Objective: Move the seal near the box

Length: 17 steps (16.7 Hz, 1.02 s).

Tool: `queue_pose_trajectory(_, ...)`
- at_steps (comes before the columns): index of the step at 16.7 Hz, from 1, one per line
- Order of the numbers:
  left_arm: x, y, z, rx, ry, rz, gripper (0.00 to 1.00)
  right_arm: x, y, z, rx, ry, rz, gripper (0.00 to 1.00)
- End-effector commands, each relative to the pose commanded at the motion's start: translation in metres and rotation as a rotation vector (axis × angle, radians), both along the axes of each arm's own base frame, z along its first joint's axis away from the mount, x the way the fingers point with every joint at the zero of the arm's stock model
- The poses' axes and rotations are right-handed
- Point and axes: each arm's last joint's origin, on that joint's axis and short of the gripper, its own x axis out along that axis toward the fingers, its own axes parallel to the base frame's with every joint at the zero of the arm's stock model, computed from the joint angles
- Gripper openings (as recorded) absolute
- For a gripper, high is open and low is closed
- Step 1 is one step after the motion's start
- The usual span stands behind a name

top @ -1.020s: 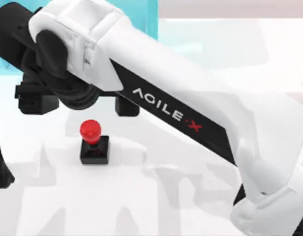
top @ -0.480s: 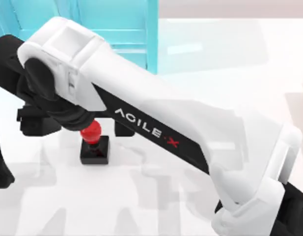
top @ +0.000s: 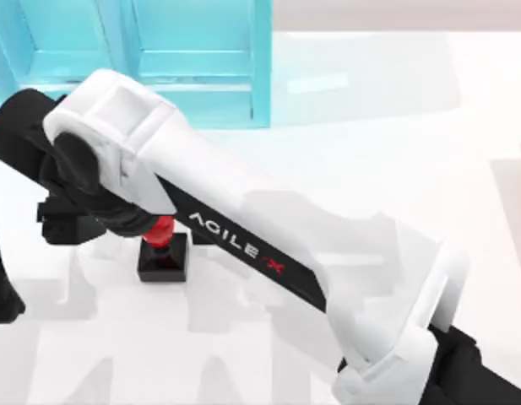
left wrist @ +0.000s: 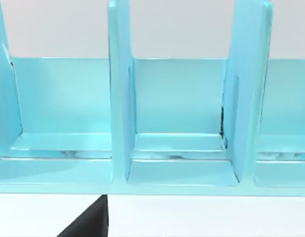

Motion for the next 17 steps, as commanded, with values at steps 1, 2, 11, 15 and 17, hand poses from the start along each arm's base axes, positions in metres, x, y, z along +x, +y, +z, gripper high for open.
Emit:
queue_pose_trajectory(1, 0.0, 0.0, 0.0, 0.0, 0.0, 0.0, 1.0, 0.005, 0.0, -0.01, 0.003, -0.002, 0.0, 1.0)
queue_pose_trajectory(2, 0.0, 0.0, 0.0, 0.0, 0.0, 0.0, 1.0, 0.009, -0.001, -0.02, 0.003, -0.002, 0.0, 1.0)
queue_pose_trajectory(11, 0.0, 0.0, 0.0, 0.0, 0.0, 0.0, 1.0, 0.018, -0.003, -0.043, -0.001, 0.0, 0.0, 0.85)
queue_pose_trajectory(15, 0.0, 0.0, 0.0, 0.0, 0.0, 0.0, 1.0, 0.018, -0.003, -0.043, -0.001, 0.0, 0.0, 0.55)
queue_pose_trajectory(17, 0.0, 0.0, 0.0, 0.0, 0.0, 0.0, 1.0, 0.018, -0.003, -0.043, -0.001, 0.0, 0.0, 0.4)
